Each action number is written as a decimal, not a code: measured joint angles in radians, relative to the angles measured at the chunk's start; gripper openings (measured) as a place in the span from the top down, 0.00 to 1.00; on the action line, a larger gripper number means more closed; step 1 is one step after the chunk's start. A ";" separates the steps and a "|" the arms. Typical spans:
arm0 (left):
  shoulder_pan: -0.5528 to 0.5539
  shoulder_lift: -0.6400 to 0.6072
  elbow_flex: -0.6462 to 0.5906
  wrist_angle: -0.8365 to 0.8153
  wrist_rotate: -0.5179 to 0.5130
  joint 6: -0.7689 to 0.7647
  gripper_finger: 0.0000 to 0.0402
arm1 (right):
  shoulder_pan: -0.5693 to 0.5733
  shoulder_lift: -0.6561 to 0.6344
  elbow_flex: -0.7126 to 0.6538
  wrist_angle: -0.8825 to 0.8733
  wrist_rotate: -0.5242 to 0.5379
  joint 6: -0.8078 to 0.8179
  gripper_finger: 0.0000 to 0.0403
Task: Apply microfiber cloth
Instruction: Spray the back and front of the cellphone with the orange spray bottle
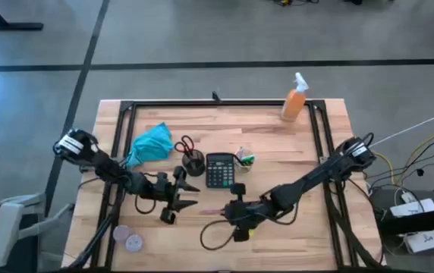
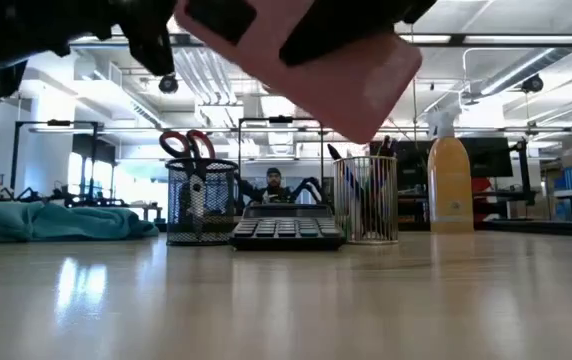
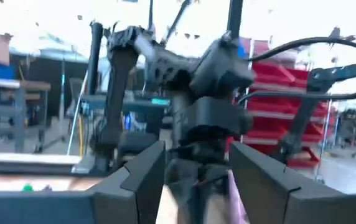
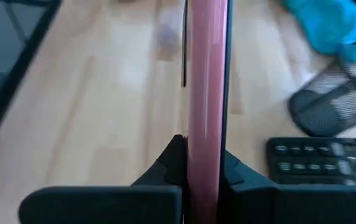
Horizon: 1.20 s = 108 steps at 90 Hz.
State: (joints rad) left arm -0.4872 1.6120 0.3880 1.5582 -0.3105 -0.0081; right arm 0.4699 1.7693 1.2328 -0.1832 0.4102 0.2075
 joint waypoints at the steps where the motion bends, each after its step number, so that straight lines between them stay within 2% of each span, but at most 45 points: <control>1: -0.001 0.008 0.007 -0.002 -0.004 0.003 0.61 | -0.001 -0.004 -0.007 0.011 0.001 0.000 0.99; 14: 0.000 0.106 0.110 0.005 -0.022 0.029 0.64 | 0.001 -0.110 -0.123 0.096 -0.025 0.024 0.99; 33: 0.016 0.165 0.208 0.012 -0.056 0.053 0.69 | -0.009 -0.259 -0.306 0.297 -0.069 0.062 0.99; 39: 0.030 0.173 0.244 0.013 -0.057 0.047 0.69 | -0.008 -0.295 -0.333 0.308 -0.072 0.062 0.99; 51: 0.064 0.181 0.300 0.003 -0.056 0.035 0.66 | -0.014 -0.316 -0.348 0.331 -0.081 0.021 0.99; 69: 0.082 0.177 0.342 -0.003 -0.029 0.016 0.53 | -0.012 -0.323 -0.329 0.356 -0.071 -0.021 0.99; 80: 0.082 0.175 0.357 0.009 -0.028 0.042 0.47 | -0.012 -0.319 -0.322 0.434 -0.067 -0.052 0.99; 108: 0.082 0.169 0.417 0.005 -0.026 0.060 0.45 | -0.019 -0.316 -0.322 0.549 -0.067 -0.093 0.99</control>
State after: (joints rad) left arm -0.4052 1.7809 0.8050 1.5635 -0.3367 0.0517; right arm 0.4511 1.4536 0.9112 0.3656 0.3429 0.1141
